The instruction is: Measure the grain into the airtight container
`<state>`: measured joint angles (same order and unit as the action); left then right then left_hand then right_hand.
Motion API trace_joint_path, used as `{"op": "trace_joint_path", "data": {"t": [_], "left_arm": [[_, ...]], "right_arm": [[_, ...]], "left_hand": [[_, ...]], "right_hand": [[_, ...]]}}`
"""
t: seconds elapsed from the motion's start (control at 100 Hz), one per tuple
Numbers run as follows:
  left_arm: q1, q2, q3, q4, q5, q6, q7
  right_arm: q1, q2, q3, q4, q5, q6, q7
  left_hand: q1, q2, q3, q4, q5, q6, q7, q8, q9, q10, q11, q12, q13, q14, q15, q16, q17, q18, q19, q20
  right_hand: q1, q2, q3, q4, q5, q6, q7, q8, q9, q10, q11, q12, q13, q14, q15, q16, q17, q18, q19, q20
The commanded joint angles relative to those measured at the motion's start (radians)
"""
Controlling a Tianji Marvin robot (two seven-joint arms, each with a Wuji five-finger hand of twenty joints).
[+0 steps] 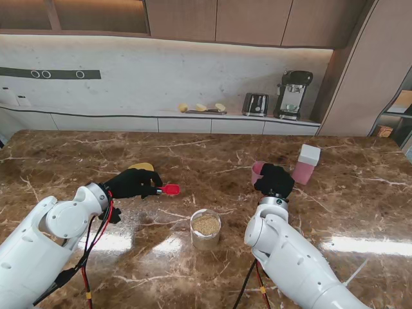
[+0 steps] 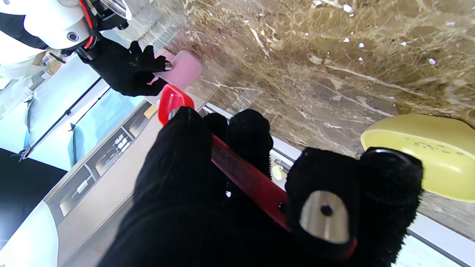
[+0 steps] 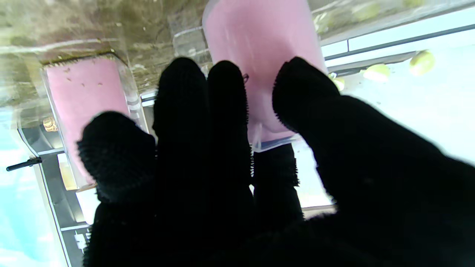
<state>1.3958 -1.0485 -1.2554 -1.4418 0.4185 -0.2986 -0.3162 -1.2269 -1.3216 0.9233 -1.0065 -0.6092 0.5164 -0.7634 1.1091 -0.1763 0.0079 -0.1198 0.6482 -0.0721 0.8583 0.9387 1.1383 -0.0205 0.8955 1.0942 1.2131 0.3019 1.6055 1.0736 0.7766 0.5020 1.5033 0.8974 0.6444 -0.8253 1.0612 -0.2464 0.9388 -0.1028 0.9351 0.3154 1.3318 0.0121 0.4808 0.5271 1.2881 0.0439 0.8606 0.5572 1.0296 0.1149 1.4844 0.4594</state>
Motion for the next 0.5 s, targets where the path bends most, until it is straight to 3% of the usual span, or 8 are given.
{"op": "trace_joint_path", "data": {"t": [0.0, 0.15, 0.22, 0.25, 0.26, 0.28, 0.49], "left_arm": [[0.001, -0.001, 0.005, 0.006, -0.001, -0.002, 0.003], [0.004, -0.001, 0.003, 0.005, 0.001, -0.002, 0.005], [0.005, 0.0, 0.001, 0.003, 0.002, -0.002, 0.004], [0.006, 0.0, 0.0, 0.002, 0.003, -0.002, 0.003], [0.006, 0.0, 0.0, 0.002, 0.003, -0.002, 0.003], [0.006, 0.0, -0.001, 0.002, 0.003, -0.002, 0.002], [0.01, 0.001, -0.007, -0.001, 0.005, -0.005, 0.001]], "right_arm": [[-0.019, -0.011, -0.007, -0.004, 0.009, 0.008, 0.019], [-0.042, -0.011, -0.009, -0.034, 0.015, 0.006, 0.022], [-0.053, -0.008, -0.009, -0.054, 0.013, 0.009, 0.034], [-0.058, -0.007, -0.008, -0.063, 0.013, 0.01, 0.04], [-0.06, -0.006, -0.008, -0.066, 0.012, 0.01, 0.042], [-0.063, -0.005, -0.008, -0.072, 0.012, 0.011, 0.046], [-0.093, 0.013, 0.005, -0.136, -0.015, 0.003, 0.068]], "left_hand": [[0.031, 0.02, 0.08, 0.045, 0.058, -0.123, 0.05, 0.04, 0.042, -0.044, 0.027, 0.016, 0.047, 0.026, 0.051, 0.002, 0.003, -0.012, 0.063, -0.001], [0.032, 0.02, 0.08, 0.045, 0.058, -0.122, 0.05, 0.04, 0.041, -0.045, 0.027, 0.016, 0.047, 0.026, 0.051, 0.002, 0.003, -0.012, 0.063, -0.001], [0.032, 0.019, 0.08, 0.045, 0.059, -0.122, 0.05, 0.039, 0.042, -0.043, 0.027, 0.016, 0.047, 0.026, 0.051, 0.002, 0.002, -0.012, 0.062, -0.001], [0.033, 0.019, 0.081, 0.045, 0.058, -0.123, 0.05, 0.039, 0.042, -0.043, 0.027, 0.016, 0.047, 0.026, 0.051, 0.002, 0.001, -0.012, 0.062, -0.001], [0.033, 0.019, 0.081, 0.045, 0.058, -0.123, 0.05, 0.039, 0.042, -0.043, 0.027, 0.016, 0.047, 0.026, 0.051, 0.002, 0.001, -0.012, 0.062, -0.001], [0.032, 0.018, 0.08, 0.045, 0.059, -0.122, 0.05, 0.04, 0.042, -0.043, 0.027, 0.016, 0.047, 0.026, 0.051, 0.002, 0.0, -0.013, 0.062, -0.001], [0.032, 0.018, 0.081, 0.045, 0.059, -0.123, 0.051, 0.04, 0.042, -0.043, 0.027, 0.016, 0.047, 0.026, 0.051, 0.002, -0.003, -0.015, 0.062, -0.002]], "right_hand": [[-0.04, 0.021, 0.007, -0.014, 0.023, 0.032, 0.046, -0.02, 0.022, 0.039, -0.01, -0.015, 0.028, -0.004, -0.007, -0.021, 0.041, -0.034, 0.049, -0.026], [-0.104, 0.021, -0.051, -0.008, -0.003, 0.072, -0.009, -0.063, 0.002, 0.053, -0.028, -0.038, 0.026, 0.006, -0.033, -0.045, 0.039, -0.035, 0.043, -0.046], [-0.157, 0.046, -0.05, 0.028, 0.005, 0.101, -0.181, -0.002, -0.01, 0.057, -0.026, -0.055, 0.025, 0.01, -0.047, -0.054, 0.038, -0.034, 0.047, -0.059], [-0.186, 0.059, -0.048, 0.079, 0.012, 0.114, -0.275, 0.054, -0.015, 0.059, -0.027, -0.058, 0.025, 0.012, -0.049, -0.053, 0.038, -0.034, 0.048, -0.06], [-0.194, 0.067, -0.053, 0.105, 0.014, 0.119, -0.321, 0.108, -0.016, 0.059, -0.027, -0.059, 0.025, 0.012, -0.05, -0.053, 0.038, -0.034, 0.048, -0.061], [-0.203, 0.071, -0.058, 0.123, 0.005, 0.123, -0.361, 0.147, -0.018, 0.059, -0.028, -0.06, 0.025, 0.012, -0.051, -0.053, 0.038, -0.034, 0.048, -0.061], [-0.242, 0.087, -0.108, 0.128, -0.078, 0.142, -0.445, 0.131, -0.03, 0.062, -0.034, -0.066, 0.026, 0.014, -0.042, -0.051, 0.044, -0.042, 0.051, -0.065]]}}
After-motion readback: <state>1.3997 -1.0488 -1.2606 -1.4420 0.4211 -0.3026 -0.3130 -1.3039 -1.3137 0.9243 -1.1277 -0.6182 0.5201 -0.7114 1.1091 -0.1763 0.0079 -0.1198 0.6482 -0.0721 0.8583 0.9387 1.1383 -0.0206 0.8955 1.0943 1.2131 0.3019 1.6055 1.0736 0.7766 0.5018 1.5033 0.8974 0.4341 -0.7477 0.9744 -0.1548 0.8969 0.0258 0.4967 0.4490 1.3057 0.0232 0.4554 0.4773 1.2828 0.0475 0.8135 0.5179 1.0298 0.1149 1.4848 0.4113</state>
